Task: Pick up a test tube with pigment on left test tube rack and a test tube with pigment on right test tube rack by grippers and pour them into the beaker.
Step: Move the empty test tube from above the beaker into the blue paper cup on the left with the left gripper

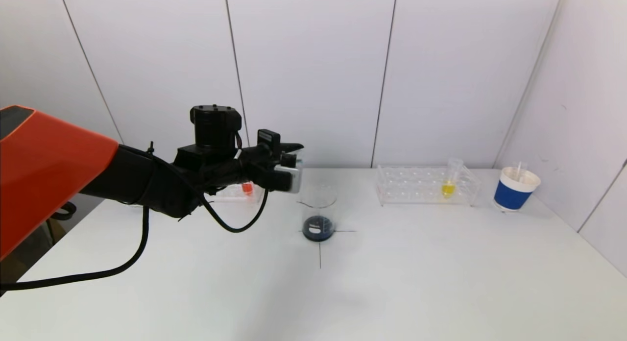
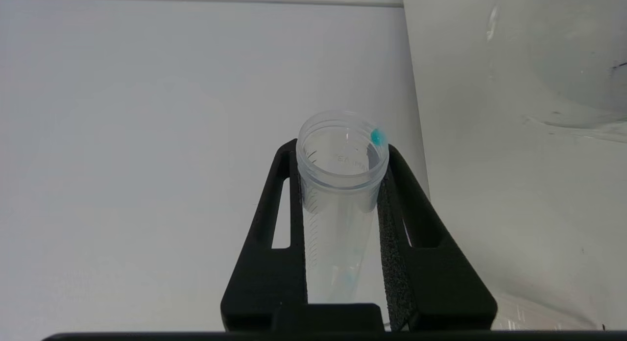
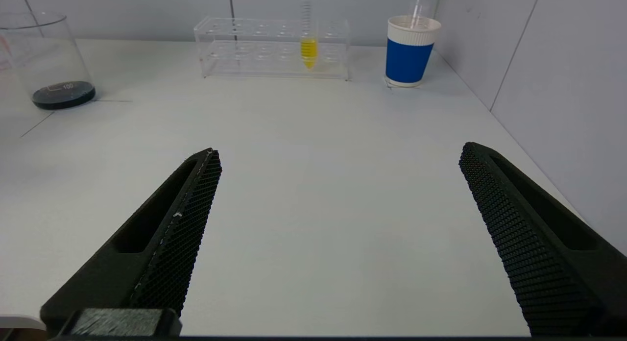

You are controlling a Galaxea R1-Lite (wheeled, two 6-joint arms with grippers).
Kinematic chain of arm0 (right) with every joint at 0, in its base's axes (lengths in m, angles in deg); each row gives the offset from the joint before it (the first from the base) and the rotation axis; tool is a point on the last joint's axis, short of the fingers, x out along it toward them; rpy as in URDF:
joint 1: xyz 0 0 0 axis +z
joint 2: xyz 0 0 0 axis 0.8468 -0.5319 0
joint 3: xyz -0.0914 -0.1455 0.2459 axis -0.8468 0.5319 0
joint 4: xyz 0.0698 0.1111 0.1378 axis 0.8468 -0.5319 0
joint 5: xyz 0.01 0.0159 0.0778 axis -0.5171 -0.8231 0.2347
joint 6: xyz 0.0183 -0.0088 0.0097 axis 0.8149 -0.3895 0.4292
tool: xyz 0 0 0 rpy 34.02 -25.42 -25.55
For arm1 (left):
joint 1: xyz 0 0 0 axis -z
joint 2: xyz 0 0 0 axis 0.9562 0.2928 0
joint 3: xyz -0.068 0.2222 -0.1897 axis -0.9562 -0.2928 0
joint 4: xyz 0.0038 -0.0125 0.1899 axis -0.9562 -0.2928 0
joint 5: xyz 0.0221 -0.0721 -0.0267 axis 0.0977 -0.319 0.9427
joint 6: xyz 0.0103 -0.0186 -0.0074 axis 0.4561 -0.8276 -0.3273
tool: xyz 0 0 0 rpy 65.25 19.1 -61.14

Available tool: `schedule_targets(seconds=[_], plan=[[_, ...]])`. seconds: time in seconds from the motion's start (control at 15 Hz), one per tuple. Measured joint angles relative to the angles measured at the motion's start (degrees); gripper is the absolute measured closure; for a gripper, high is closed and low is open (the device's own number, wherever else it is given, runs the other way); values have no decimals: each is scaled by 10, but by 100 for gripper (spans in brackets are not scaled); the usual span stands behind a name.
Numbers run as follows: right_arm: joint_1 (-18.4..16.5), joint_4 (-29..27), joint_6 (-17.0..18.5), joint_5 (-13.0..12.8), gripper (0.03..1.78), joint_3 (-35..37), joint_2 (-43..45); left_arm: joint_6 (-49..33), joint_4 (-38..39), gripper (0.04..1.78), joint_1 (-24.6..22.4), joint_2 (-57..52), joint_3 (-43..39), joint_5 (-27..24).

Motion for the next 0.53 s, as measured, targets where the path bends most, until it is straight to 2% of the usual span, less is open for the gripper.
schedule_targets(seconds=[0.53], plan=[[0,0,0,0,4,0,0,-244,-68,138,10,-47,48,98]])
